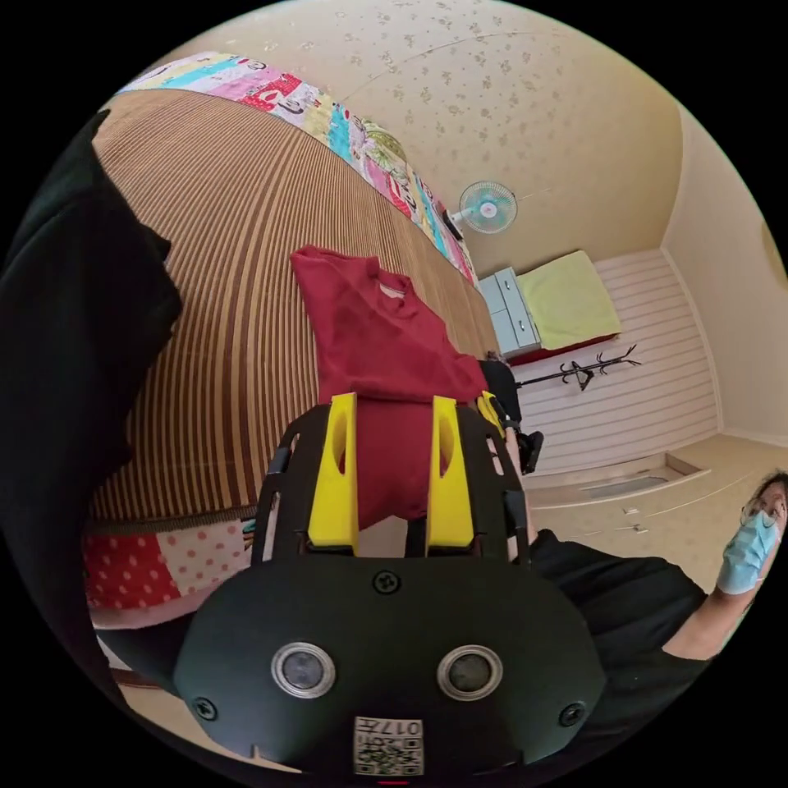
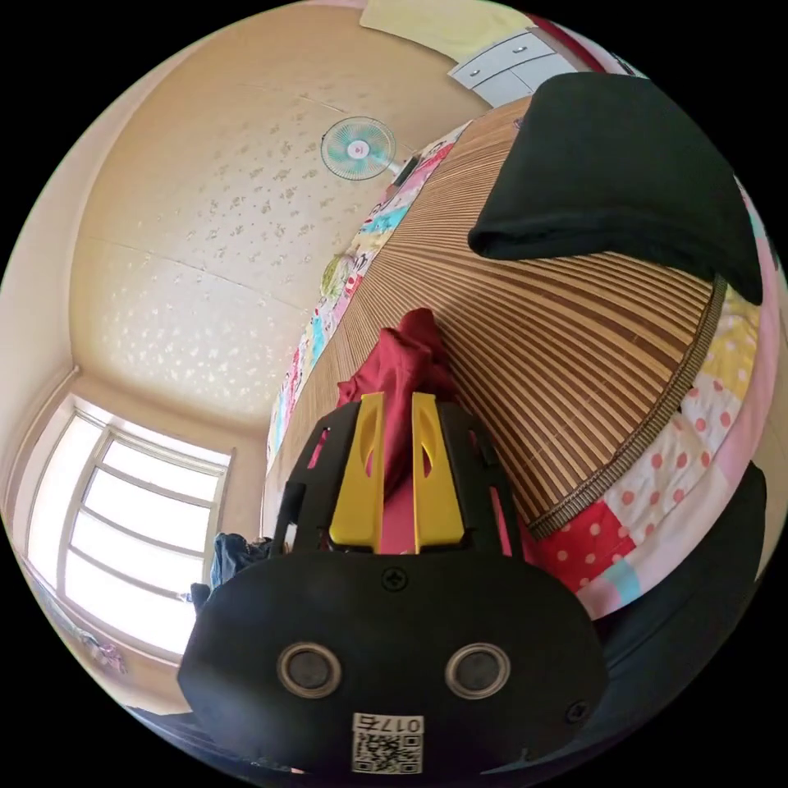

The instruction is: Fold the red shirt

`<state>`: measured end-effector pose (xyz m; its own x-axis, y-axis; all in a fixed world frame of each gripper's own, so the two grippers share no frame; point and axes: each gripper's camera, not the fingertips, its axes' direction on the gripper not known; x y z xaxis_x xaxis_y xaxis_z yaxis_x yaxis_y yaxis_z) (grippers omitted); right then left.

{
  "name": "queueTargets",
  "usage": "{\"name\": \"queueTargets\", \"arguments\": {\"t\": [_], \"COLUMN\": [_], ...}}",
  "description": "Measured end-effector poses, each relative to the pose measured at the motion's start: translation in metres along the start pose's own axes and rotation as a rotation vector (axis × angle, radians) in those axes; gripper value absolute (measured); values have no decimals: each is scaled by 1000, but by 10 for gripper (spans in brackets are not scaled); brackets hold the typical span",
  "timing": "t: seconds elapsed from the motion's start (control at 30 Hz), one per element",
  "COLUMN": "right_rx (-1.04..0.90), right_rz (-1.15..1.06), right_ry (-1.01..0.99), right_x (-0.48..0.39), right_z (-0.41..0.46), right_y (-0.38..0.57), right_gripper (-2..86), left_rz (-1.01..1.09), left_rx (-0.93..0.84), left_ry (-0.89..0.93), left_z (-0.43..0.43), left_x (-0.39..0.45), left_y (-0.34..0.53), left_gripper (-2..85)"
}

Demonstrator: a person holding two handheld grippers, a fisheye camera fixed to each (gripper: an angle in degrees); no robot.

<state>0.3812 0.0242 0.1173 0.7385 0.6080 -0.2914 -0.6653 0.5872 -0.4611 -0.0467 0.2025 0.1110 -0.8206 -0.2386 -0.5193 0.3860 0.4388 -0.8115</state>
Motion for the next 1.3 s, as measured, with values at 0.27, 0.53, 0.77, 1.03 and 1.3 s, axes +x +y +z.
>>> {"name": "queueTargets", "arguments": {"t": [0.27, 0.53, 0.77, 1.03, 1.3], "right_rx": [20, -190, -299, -130, -144], "right_rz": [-332, -187, -71, -356, -564], "right_ry": [-45, 68, -35, 219, 386], "right_x": [-100, -41, -6, -49, -86], "right_z": [-19, 17, 9, -21, 30], "right_y": [-20, -32, 2, 14, 48], "right_gripper": [19, 16, 10, 22, 38], "left_rz": [-35, 11, -100, 287, 717], "left_rx": [-46, 103, 279, 113, -516], "left_ry": [-329, -359, -375, -188, -154], "left_z": [141, 140, 125, 216, 463], "left_x": [-66, -135, -184, -97, 24], "left_y": [-34, 23, 72, 22, -4], "left_gripper": [121, 46, 95, 90, 102]}}
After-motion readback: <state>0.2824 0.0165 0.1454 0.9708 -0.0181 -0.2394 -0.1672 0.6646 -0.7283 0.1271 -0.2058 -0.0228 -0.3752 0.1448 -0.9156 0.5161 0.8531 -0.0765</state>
